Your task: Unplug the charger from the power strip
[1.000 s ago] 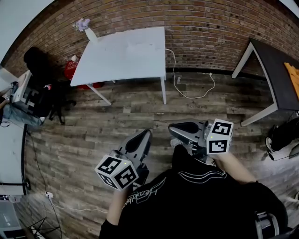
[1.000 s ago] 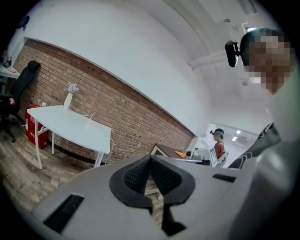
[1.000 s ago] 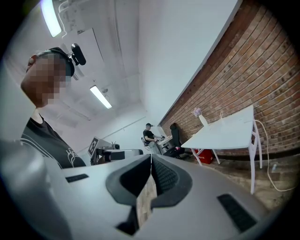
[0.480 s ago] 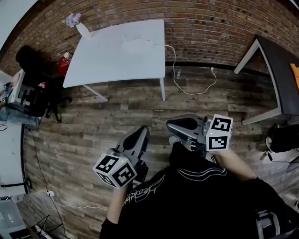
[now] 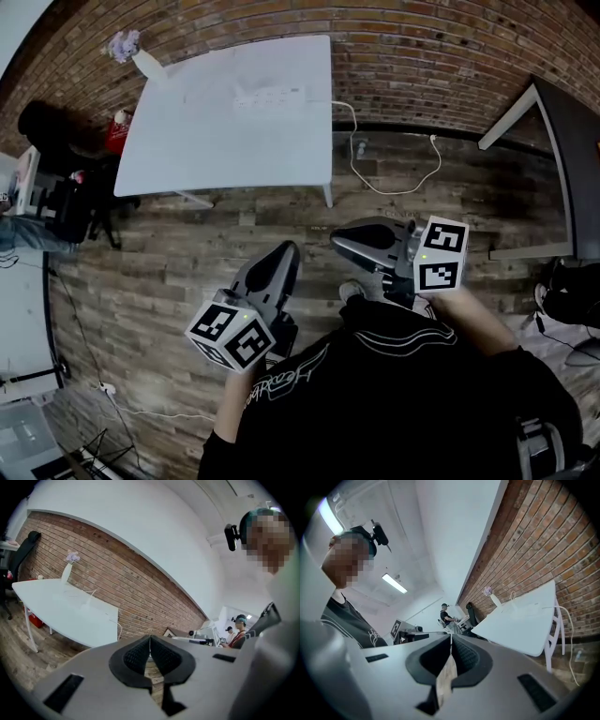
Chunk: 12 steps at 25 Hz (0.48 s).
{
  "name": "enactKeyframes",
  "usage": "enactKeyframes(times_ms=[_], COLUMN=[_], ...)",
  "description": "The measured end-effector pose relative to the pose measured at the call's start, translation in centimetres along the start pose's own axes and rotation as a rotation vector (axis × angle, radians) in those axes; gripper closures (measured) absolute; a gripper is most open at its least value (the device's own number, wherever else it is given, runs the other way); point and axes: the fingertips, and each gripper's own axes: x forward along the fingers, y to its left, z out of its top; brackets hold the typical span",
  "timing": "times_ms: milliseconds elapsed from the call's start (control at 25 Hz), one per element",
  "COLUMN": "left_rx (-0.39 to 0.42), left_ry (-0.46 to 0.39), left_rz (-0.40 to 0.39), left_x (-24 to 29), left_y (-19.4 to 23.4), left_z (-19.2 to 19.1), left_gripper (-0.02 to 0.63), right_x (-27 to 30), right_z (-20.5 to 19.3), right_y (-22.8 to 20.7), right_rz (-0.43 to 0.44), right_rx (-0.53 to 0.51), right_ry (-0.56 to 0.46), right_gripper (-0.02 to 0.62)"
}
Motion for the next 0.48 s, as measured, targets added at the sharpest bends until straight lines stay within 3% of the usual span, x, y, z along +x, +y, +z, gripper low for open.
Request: enactKeyframes(times_ms=[480], left_rx=[0.042], left_ry=[-0.045], left_rz=[0.048], left_x=[8.1], left_y=[2.9], left_z=[5.7], left_gripper=[0.600], right_x=[-1.4], right_z=[6.0], right_y=[-7.7], right_rz=[0.001], right_rx=[-0.027], right_ry=[-0.005], right_gripper=[0.597])
